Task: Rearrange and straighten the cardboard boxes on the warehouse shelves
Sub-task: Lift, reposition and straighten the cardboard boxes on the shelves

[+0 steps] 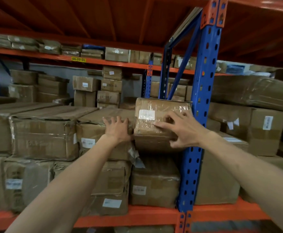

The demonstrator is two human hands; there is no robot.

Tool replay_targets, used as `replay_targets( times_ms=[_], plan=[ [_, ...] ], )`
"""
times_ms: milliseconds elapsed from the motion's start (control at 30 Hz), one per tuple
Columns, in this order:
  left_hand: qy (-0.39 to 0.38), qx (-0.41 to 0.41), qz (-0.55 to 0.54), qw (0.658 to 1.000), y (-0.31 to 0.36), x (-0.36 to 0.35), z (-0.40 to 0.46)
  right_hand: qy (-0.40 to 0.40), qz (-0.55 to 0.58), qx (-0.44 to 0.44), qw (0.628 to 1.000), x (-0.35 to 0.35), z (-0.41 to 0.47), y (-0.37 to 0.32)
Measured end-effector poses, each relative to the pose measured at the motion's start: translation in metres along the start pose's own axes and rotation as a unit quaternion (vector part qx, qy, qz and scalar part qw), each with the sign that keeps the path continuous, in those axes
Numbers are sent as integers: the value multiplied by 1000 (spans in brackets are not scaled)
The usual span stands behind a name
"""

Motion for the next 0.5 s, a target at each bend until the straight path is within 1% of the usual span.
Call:
replay_targets(
  times_ms=[100,133,167,200,233,267,300,333,367,400,433,467,500],
  plan=[
    [-23,-46,-4,999,8,5,-3,-54,66,3,996,-2,4,9],
    [-40,-67,-23,997,6,8,-5,-66,83,5,994,1,6,11],
    [-68,-93,-70,991,1,13,-8,-74,101,10,992,3,8,10],
    [-107,-120,-148,976,-7,23,-10,-68,131,16,989,4,9,9],
    [-147,-146,-245,947,-14,36,-13,-42,176,15,983,3,9,7],
    [-170,-166,-340,910,-16,51,-17,2,219,3,976,2,8,5],
    [-171,-178,-420,873,-14,63,-20,51,239,-23,969,-2,10,6],
    [-159,-180,-452,859,-8,71,-21,80,238,-64,966,-6,12,10],
    [-146,-180,-424,875,3,77,-20,75,237,-113,962,-8,15,14],
    [-141,-178,-352,908,15,78,-19,42,244,-151,957,-10,17,18],
    [-139,-176,-276,935,28,73,-17,0,246,-168,954,-13,21,21],
    [-133,-171,-222,951,38,65,-15,-36,243,-164,955,-17,24,23],
    [-121,-163,-197,959,44,55,-14,-61,236,-151,958,-21,27,25]
  ],
)
Point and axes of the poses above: each hand's wrist, its own z-axis towards the middle knuckle, its own x-axis out of the back of the hand, y = z × x, the point moved 2 cm from there along z, towards the middle knuckle, and after that the axes turned 7 degrees about -y, right-handed, at the moved point
